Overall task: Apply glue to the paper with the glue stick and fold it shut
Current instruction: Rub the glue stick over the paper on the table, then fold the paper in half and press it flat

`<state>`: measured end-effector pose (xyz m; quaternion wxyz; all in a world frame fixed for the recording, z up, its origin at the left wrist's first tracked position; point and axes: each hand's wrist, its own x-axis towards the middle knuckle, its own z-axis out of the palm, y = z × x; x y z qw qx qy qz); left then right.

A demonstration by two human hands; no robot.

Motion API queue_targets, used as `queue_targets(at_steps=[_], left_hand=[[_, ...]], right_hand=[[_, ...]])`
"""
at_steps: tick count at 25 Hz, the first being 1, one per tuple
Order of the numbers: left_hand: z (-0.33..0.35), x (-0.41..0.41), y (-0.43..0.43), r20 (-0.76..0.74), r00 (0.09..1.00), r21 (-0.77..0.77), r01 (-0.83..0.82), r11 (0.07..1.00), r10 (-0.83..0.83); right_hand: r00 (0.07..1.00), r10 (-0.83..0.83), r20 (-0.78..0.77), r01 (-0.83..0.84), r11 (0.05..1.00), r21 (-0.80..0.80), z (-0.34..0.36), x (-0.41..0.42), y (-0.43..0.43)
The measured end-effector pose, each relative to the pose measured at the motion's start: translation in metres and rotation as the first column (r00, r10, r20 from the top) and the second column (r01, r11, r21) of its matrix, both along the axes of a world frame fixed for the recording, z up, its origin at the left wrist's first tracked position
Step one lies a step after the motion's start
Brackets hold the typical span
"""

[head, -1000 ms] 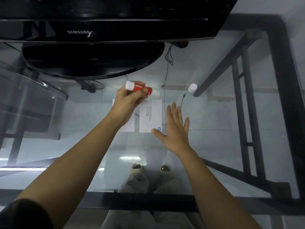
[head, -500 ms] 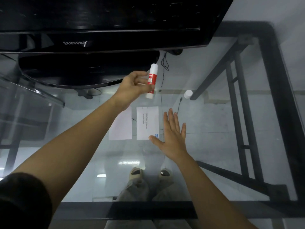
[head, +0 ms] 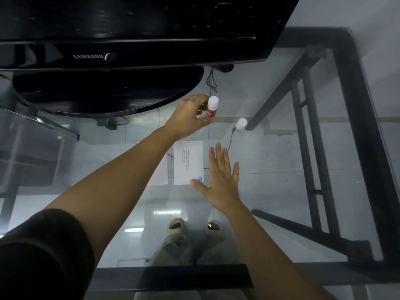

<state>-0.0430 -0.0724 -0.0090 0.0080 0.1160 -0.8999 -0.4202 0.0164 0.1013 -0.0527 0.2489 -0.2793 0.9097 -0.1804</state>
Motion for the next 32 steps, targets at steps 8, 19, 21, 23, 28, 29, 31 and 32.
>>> queue_targets(at_steps=[8,19,21,23,28,29,31,32], left_hand=[[0.005,0.082,-0.026,0.06,0.993,-0.158,-0.09,0.983,0.101],[-0.007,0.103,-0.013,0.321,0.944,-0.294,0.021,0.956,0.078],[-0.005,0.105,-0.01,0.283,0.957,-0.251,0.008,0.968,0.065],[-0.002,0.109,-0.005,0.223,0.973,-0.211,-0.008,0.977,0.056],[0.007,0.119,0.008,0.217,0.948,0.112,-0.263,0.958,0.234],[0.009,0.121,0.01,0.241,0.923,0.213,-0.353,0.911,0.301],[0.011,0.123,0.013,0.297,0.865,0.365,-0.494,0.789,0.403],[0.011,0.124,0.013,0.314,0.847,0.391,-0.527,0.755,0.428]], right_hand=[[1.0,0.01,0.024,-0.009,1.0,-0.021,0.0,0.0,0.001],[0.999,-0.042,0.034,0.043,0.999,-0.025,0.006,0.0,-0.002],[0.998,-0.057,0.034,0.058,0.998,-0.036,0.007,-0.001,-0.003],[0.997,-0.073,0.03,0.074,0.996,-0.044,0.008,-0.001,-0.003],[0.991,-0.137,0.002,0.136,0.977,-0.167,0.01,0.006,-0.007],[0.988,-0.157,0.012,0.156,0.967,-0.204,0.011,0.008,-0.007],[0.981,-0.182,0.062,0.192,0.949,-0.252,0.014,0.012,-0.008],[0.974,-0.195,0.114,0.219,0.939,-0.264,0.016,0.012,-0.008]])
